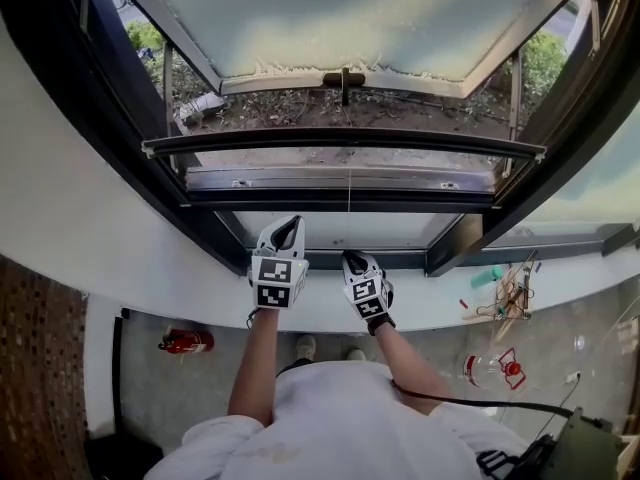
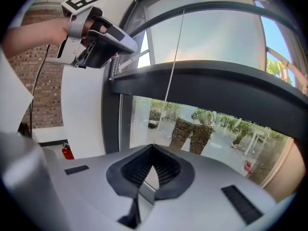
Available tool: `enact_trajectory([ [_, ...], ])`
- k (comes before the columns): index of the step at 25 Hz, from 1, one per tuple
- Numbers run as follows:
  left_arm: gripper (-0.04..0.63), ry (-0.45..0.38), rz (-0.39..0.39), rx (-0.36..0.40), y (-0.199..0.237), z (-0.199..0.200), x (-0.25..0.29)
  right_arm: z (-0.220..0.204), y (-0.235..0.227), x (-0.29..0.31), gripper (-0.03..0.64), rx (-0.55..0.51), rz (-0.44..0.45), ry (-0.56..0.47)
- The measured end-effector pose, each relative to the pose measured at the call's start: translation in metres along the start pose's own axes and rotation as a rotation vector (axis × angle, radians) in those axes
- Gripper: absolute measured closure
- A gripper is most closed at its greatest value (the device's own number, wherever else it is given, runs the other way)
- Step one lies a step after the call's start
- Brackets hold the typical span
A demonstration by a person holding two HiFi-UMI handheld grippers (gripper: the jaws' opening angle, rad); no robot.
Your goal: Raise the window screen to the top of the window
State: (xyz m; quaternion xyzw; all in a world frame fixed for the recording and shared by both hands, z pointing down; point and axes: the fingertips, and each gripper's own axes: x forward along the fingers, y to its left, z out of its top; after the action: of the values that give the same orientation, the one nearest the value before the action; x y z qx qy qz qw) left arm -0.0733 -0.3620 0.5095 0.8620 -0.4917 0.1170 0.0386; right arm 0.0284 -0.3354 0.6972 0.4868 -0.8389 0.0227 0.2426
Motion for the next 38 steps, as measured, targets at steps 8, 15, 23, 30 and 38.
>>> enact_trajectory([
  [8, 0.594, -0.013, -0.010, -0.006, -0.001, 0.006, 0.001, 0.008, -0.001, -0.003, 0.615, 0.009, -0.013, -0.030],
  [15, 0.594, -0.010, -0.021, -0.002, -0.004, 0.007, 0.004, 0.016, -0.003, -0.004, 0.615, 0.051, -0.007, -0.043],
  [23, 0.594, -0.011, -0.033, -0.003, -0.008, 0.009, 0.003, 0.019, -0.004, -0.006, 0.615, 0.129, 0.005, -0.073],
  [30, 0.594, 0.006, -0.024, 0.029, -0.008, 0.006, 0.002, 0.029, -0.006, -0.009, 0.615, 0.154, 0.002, -0.094],
  [38, 0.594, -0.001, -0.060, 0.006, -0.018, 0.008, 0.002, 0.052, -0.016, -0.019, 0.615, 0.184, -0.014, -0.155],
])
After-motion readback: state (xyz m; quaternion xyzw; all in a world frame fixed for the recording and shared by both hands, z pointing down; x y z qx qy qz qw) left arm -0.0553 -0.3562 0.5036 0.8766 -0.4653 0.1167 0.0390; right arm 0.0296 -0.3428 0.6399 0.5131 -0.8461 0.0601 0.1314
